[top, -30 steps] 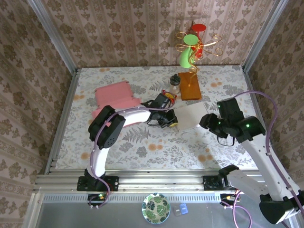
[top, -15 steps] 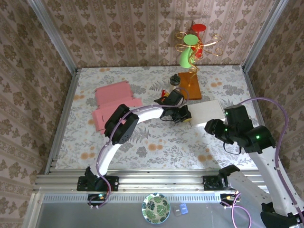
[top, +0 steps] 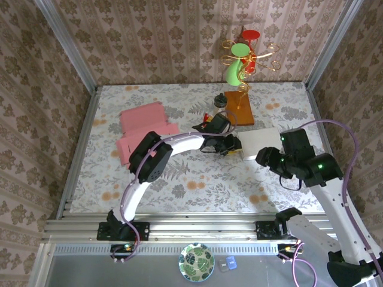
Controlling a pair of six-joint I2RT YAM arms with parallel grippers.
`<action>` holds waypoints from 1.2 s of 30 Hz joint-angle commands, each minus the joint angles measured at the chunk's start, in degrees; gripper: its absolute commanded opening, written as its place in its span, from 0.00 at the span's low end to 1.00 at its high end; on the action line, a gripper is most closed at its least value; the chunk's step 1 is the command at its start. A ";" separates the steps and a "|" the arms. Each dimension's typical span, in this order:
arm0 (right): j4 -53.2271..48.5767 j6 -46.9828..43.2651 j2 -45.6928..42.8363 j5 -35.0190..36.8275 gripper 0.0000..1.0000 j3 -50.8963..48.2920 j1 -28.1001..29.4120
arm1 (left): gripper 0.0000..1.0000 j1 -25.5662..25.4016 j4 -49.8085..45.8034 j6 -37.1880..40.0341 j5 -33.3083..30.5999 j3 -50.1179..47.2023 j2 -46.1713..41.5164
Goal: Fold the paper box
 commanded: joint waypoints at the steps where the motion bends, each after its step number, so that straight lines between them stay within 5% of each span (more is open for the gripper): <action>1: 3.54 -0.37 1.73 -1.69 0.62 1.10 -0.34 | 0.39 1.67 0.23 2.31 -1.40 -4.13 -8.48; 8: 12.65 4.77 8.87 -4.07 0.58 -0.27 2.58 | 0.32 9.21 -0.39 5.17 -2.58 -22.57 -27.29; 15: 25.01 15.06 18.87 -0.39 0.57 1.55 14.00 | 0.24 25.11 -14.55 13.01 -6.02 -37.56 -44.89; 25: 41.52 24.18 25.44 -6.16 0.56 -4.13 18.26 | 0.24 45.95 -19.81 19.65 -12.87 -38.99 -42.72; 30: 45.51 24.66 29.34 -14.64 0.56 -5.03 18.40 | 0.18 47.30 -19.99 20.47 -17.30 -36.35 -37.59; 36: 50.13 25.65 29.69 -20.03 0.56 -8.69 18.22 | 0.15 42.40 -18.67 18.75 -20.20 -39.49 -33.28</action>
